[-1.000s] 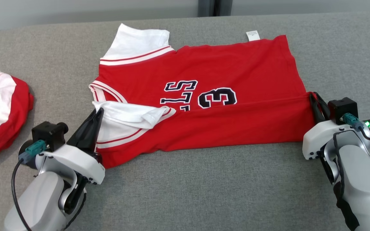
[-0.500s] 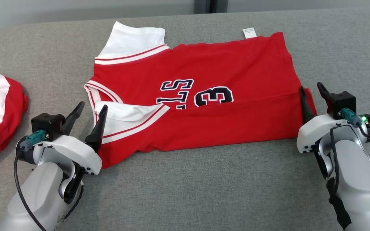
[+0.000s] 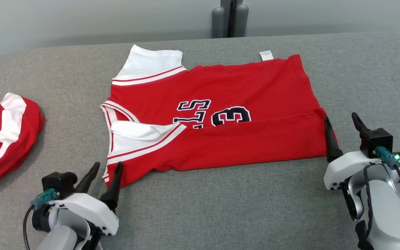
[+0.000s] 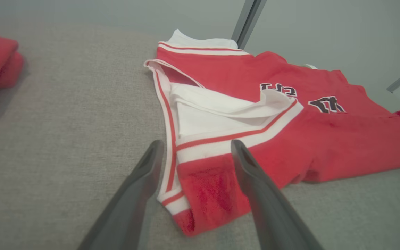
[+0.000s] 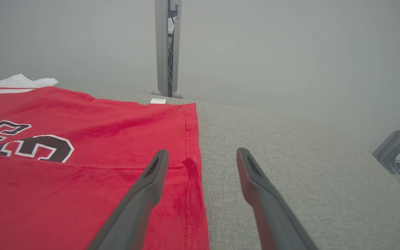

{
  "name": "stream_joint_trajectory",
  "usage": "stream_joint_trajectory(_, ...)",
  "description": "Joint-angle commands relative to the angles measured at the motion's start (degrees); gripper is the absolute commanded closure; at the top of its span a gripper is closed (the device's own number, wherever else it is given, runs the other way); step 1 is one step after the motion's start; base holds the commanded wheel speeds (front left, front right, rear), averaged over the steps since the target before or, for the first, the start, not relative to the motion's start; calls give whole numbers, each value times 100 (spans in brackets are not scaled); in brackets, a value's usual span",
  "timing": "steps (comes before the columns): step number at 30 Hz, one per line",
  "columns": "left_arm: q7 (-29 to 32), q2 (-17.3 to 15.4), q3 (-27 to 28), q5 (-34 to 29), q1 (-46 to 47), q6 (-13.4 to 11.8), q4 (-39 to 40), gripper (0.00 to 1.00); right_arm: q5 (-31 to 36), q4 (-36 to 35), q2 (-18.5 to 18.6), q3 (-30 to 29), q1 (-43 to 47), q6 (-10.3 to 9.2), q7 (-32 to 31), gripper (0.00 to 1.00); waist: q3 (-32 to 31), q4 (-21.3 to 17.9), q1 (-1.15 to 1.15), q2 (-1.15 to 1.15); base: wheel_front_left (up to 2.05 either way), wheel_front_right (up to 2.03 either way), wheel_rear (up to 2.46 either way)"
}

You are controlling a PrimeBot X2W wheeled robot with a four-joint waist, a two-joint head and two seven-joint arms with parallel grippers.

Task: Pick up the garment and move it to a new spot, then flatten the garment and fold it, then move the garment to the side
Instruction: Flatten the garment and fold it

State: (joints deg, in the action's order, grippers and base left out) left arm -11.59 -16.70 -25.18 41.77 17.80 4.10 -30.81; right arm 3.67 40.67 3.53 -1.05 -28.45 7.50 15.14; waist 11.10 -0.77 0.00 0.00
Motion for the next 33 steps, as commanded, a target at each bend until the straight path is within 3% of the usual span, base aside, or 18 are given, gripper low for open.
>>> stream_joint_trajectory(1, 149, -24, -8, 60, -176, -111, 129, 0, -35, -57, 24, -30, 97, -1, 9, 0, -33, 16, 0, 0, 0, 0, 0)
stream_joint_trajectory(12, 832, -183, -133, 69, -459, -559, 532, 3, -93, -161, -13, 57, 196, -1, 9, 0, -48, -46, 0, 0, 0, 0, 0)
stream_joint_trajectory(14, 934, -213, -154, 58, -452, -625, 513, 56, -110, -37, -18, 147, 209, -1, 9, 0, -46, -71, 0, 0, 0, 0, 0)
stream_joint_trajectory(16, 986, -236, -163, 16, -413, -690, 498, 100, -186, 182, -23, 319, 212, -1, 10, 0, -50, -96, 0, 0, 0, 0, 0)
stream_joint_trajectory(28, 1010, -319, -209, 23, -425, -714, 733, 100, -824, 1727, 97, 658, -393, -1, -14, 0, -34, -66, 0, 0, 0, 0, 0)
stream_joint_trajectory(29, 1010, -323, -214, 26, -428, -708, 742, 100, -847, 1797, 101, 672, -434, -1, -8, 22, -27, -52, 0, 0, 0, 0, 0)
stream_joint_trajectory(30, 1008, -327, -219, 29, -430, -700, 751, 100, -883, 1883, 105, 696, -476, -1, -7, 56, -20, -39, 0, 0, 0, 0, 0)
stream_joint_trajectory(31, 1005, -329, -225, 32, -431, -690, 760, 100, -901, 1938, 112, 741, -508, -1, -5, 80, -15, -27, 0, 0, 0, 0, 0)
stream_joint_trajectory(32, 1001, -330, -231, 37, -431, -681, 766, 100, -935, 1997, 124, 776, -546, -1, -3, 100, -13, -15, 0, 0, 0, 0, 0)
stream_joint_trajectory(33, 994, -332, -235, 40, -436, -681, 773, 100, -947, 2052, 136, 812, -575, -1, 0, 100, -15, -4, 0, 0, 0, 0, 0)
